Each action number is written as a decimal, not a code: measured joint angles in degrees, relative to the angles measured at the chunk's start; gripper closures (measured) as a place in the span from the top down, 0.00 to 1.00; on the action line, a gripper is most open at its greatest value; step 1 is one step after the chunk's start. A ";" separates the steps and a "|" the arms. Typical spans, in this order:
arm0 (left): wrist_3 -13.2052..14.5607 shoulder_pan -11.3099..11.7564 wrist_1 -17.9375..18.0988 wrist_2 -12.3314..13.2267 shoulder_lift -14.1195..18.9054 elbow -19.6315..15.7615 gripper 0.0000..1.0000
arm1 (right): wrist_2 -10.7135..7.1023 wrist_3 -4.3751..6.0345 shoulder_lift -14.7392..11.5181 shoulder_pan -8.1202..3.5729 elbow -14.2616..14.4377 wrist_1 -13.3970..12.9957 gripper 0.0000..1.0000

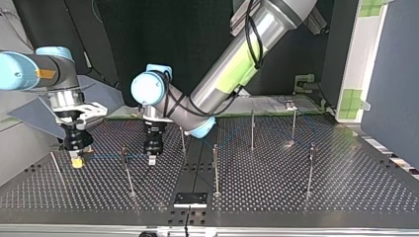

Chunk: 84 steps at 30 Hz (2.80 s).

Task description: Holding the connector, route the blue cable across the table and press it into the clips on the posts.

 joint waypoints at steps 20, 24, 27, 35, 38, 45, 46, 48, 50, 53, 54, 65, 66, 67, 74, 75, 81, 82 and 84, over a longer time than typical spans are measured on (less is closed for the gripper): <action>-0.09 -0.63 -1.91 1.77 -1.19 2.17 1.00 | -0.72 -0.21 0.75 -1.27 -0.47 -0.06 0.00; -0.27 -0.81 -2.60 1.67 -1.19 2.16 1.00 | -0.72 -0.24 0.78 -1.26 -0.47 -0.06 0.00; -0.55 -0.89 -3.13 1.65 -1.19 2.17 1.00 | -0.72 -0.27 0.83 -1.27 -0.47 -0.06 0.00; -3.02 -1.14 -6.24 0.82 -1.12 2.10 1.00 | -0.72 -0.34 0.93 -1.28 -0.46 -0.08 0.00; -3.83 -1.61 -8.03 -0.66 -0.65 1.37 1.00 | -0.72 -0.32 0.99 -1.28 -0.46 -0.07 0.00; -3.61 -2.76 -9.34 -0.74 2.58 -2.06 1.00 | -0.72 -0.26 1.04 -1.28 -0.43 0.00 0.00; -3.51 -2.94 -9.03 -0.41 3.01 -2.49 1.00 | -0.72 -0.26 1.06 -1.28 -0.42 0.03 0.00; -3.35 -3.30 -8.17 0.37 4.09 -3.57 1.00 | -0.72 -0.26 1.07 -1.28 -0.42 0.07 0.00; -3.22 -3.86 -7.09 0.82 5.21 -4.67 1.00 | -0.72 -0.26 1.08 -1.28 -0.40 0.09 0.00; -3.20 -4.63 -5.42 0.82 6.91 -6.38 1.00 | -0.72 -0.26 1.08 -1.27 -0.39 0.14 0.00; -3.21 -4.77 -4.92 0.79 7.44 -6.91 1.00 | -0.72 -0.25 1.08 -1.26 -0.39 0.15 0.00; -3.16 -4.35 0.66 -0.33 13.92 -13.40 1.00 | -0.73 -0.18 1.13 -0.93 -0.38 0.21 0.00; -3.10 -4.29 1.14 -0.37 14.42 -13.89 1.00 | -0.73 -0.18 1.13 -0.90 -0.38 0.22 0.00; -3.04 -4.24 1.66 -0.37 14.93 -14.41 1.00 | -0.72 -0.20 1.13 -0.84 -0.38 0.22 0.00; -2.87 -4.05 5.71 -0.33 19.26 -18.74 1.00 | -0.72 -0.26 1.14 -0.53 -0.38 0.23 0.00; -2.95 -4.04 6.16 -0.35 19.78 -19.25 1.00 | -0.72 -0.29 1.14 -0.50 -0.38 0.22 0.00; -4.15 -3.81 9.45 -0.51 23.18 -22.66 1.00 | -0.72 -0.39 1.14 -0.28 -0.38 0.21 0.00; -4.27 -3.77 9.95 -0.51 23.71 -23.18 1.00 | -0.72 -0.43 1.15 -0.24 -0.38 0.20 0.00; -4.55 -3.70 11.21 -0.53 24.95 -24.43 1.00 | -0.69 -0.48 1.14 -0.19 -0.38 0.21 0.00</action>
